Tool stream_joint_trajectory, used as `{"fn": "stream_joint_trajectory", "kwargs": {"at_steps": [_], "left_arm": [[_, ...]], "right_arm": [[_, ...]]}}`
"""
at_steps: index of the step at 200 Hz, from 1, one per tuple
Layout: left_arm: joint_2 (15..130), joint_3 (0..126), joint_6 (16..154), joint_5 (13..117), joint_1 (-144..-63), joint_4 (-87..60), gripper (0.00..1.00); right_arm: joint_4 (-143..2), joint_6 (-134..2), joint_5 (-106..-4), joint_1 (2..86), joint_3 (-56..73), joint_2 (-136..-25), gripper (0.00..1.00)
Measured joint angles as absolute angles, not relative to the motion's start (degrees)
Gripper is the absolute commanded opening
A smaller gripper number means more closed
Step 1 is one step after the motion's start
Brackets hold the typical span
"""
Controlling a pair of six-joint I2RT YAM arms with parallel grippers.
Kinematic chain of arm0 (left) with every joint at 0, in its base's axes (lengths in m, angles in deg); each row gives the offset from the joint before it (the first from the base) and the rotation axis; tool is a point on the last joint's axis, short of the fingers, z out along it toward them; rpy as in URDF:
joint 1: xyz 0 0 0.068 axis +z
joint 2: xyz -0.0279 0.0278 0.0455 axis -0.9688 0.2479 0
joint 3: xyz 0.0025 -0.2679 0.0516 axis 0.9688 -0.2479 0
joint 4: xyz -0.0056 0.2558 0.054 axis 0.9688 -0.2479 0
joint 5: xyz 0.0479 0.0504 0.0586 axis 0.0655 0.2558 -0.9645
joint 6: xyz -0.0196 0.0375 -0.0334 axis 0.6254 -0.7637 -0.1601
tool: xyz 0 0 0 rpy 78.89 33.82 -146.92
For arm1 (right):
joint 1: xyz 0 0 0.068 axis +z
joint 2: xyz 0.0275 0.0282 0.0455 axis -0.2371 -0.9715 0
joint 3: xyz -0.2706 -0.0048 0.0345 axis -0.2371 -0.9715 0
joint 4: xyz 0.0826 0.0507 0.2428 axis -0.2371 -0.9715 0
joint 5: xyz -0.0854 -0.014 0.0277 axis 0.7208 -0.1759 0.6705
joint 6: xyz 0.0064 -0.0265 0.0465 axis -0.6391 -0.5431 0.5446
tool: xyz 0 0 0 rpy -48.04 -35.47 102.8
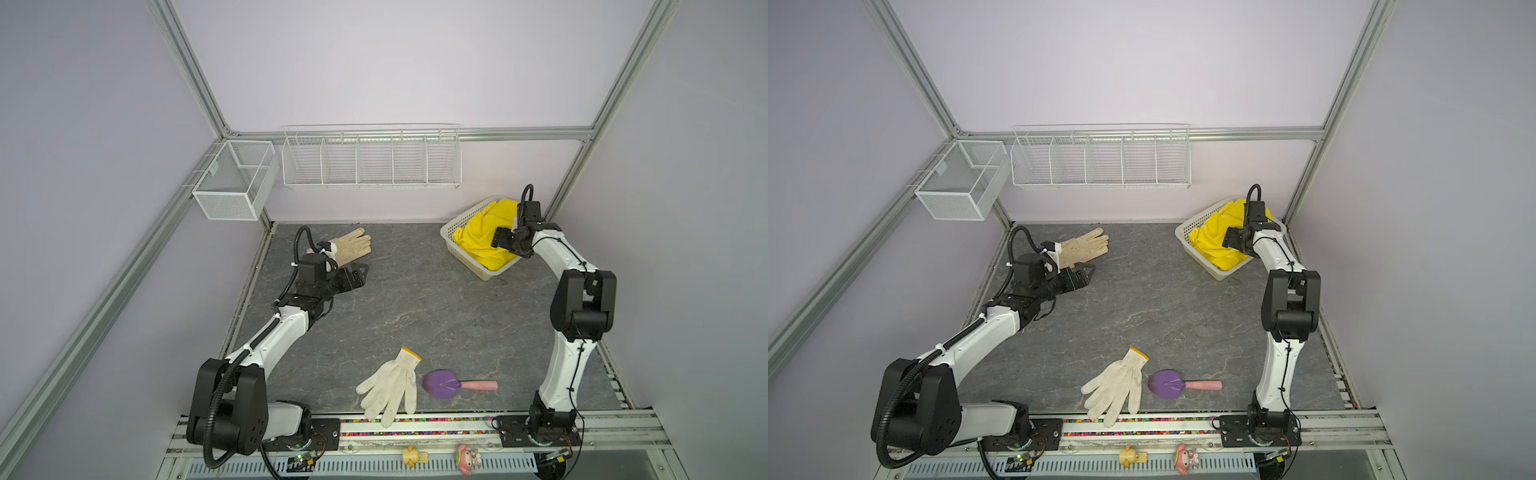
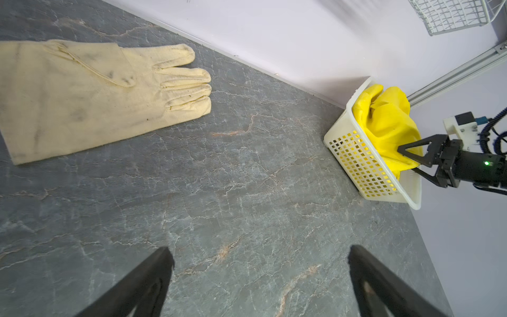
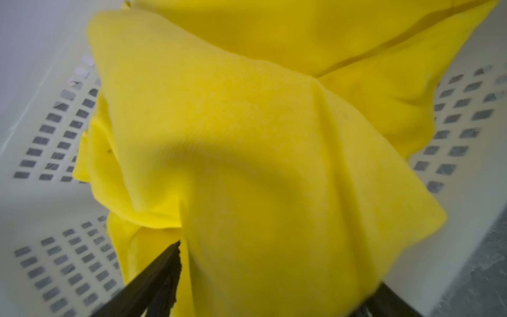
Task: Fold and stack the trousers
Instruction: Pick up the trousers from the basket.
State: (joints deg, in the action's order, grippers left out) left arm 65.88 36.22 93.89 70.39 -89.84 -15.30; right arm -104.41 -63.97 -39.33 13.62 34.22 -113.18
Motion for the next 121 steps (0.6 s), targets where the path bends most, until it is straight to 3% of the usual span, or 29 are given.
{"fn": "stream_joint_trajectory", "kwargs": {"at_steps": [47, 74, 96, 121], "left_arm": [[67.23, 36.85, 93.87, 70.55, -89.97, -15.32, 1.00], [68.24, 37.14, 93.85, 70.53, -89.97, -15.54, 1.00], [68.68, 37.31, 93.83, 70.50, -89.97, -15.82, 1.00], [68.70, 37.66, 93.79, 70.48, -89.97, -16.63, 1.00]], "right_arm": [[-105.05, -60.08, -37.89, 16.13, 39.29, -118.97, 0.88], [-105.14, -58.55, -37.83, 17.27, 40.58, -122.57, 1.00], [-104.65, -57.39, -38.00, 17.66, 40.62, -124.85, 0.78], [-104.52, -57.24, -38.11, 17.20, 40.62, -125.15, 0.41]]}}
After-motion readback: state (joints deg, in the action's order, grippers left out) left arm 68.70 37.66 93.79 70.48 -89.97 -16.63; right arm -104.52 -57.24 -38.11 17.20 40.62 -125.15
